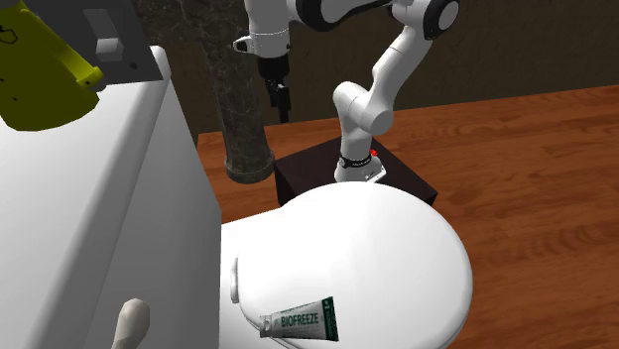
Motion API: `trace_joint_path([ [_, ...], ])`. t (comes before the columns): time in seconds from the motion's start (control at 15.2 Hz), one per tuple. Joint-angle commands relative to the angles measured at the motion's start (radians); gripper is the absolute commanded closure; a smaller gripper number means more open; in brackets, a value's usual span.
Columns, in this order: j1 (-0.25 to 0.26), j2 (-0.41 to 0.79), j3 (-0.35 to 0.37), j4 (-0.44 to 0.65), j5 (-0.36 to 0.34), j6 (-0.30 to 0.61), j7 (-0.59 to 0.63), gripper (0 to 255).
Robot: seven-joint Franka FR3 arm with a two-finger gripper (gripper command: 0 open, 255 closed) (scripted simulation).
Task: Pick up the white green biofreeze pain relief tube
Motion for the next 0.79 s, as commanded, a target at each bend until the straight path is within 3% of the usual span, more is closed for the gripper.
trace_joint_path([
  [0.0, 0.0, 0.0, 0.0, 0.0, 0.0, 0.0, 0.0, 0],
  [0.73, 0.055, 0.233, 0.262, 0.109, 0.084, 0.128, 0.293, 0],
])
